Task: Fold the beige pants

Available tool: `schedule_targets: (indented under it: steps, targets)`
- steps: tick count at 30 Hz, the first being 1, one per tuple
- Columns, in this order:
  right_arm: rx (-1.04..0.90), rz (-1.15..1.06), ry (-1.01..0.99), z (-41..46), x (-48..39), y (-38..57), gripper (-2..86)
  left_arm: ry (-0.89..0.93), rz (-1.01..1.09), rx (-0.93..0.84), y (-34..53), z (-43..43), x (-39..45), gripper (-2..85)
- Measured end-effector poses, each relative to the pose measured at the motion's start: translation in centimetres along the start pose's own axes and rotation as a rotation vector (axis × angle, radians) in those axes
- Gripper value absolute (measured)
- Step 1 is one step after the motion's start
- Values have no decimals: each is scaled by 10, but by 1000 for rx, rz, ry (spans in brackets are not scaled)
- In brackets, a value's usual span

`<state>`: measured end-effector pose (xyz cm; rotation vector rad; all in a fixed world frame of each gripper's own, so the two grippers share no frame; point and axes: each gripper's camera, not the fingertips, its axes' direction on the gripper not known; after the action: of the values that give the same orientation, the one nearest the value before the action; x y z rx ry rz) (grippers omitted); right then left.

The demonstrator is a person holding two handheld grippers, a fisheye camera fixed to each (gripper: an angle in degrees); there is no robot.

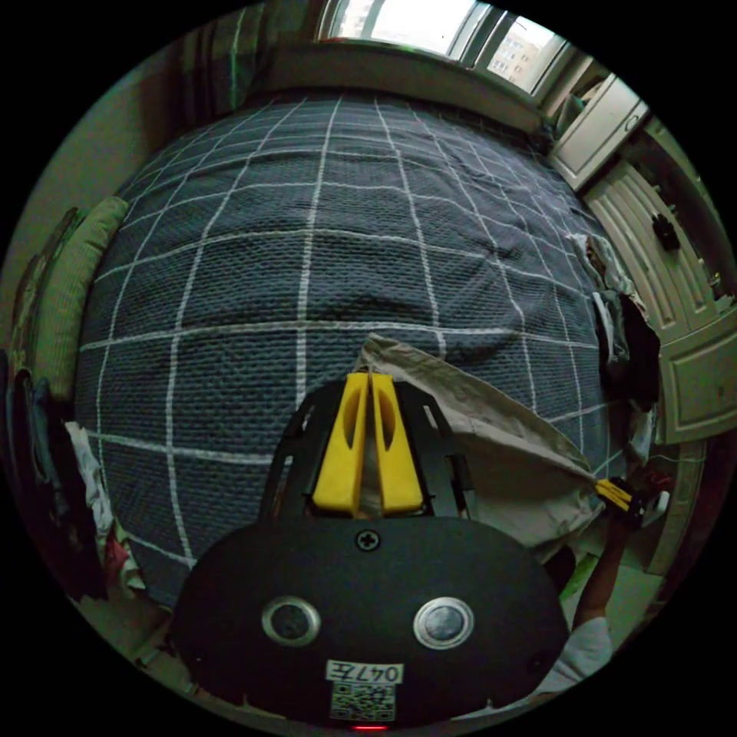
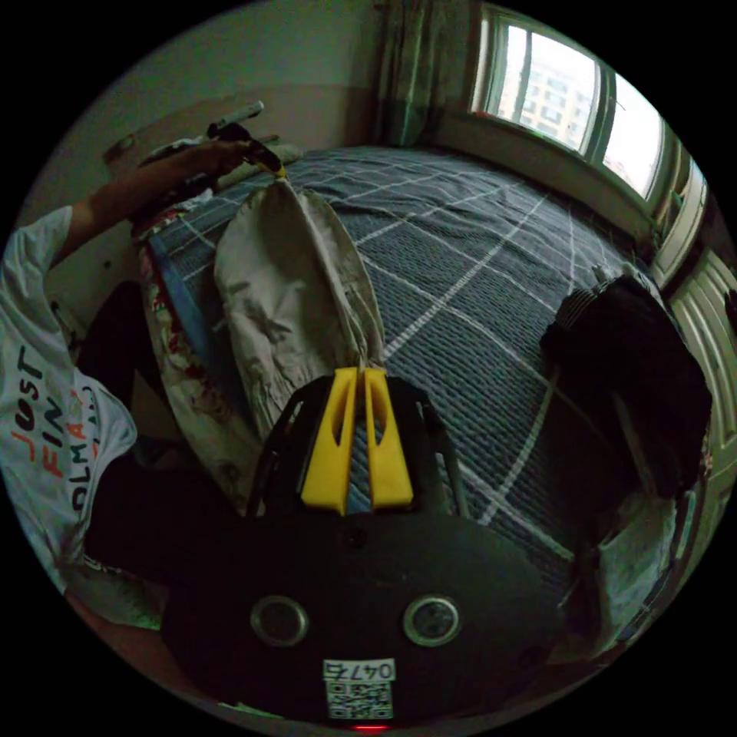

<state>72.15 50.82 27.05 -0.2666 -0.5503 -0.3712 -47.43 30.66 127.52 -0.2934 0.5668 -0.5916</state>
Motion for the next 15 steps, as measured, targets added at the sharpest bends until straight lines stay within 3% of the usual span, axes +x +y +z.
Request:
schedule_targets:
  steps: [9, 15]
  targets:
    - [58, 146, -105, -4, 41, 13, 10, 7, -18, -88, -82, 54, 20, 27]
    - [92, 188, 50, -20, 41, 19, 55, -7, -32, 27, -111, 32, 4, 150]
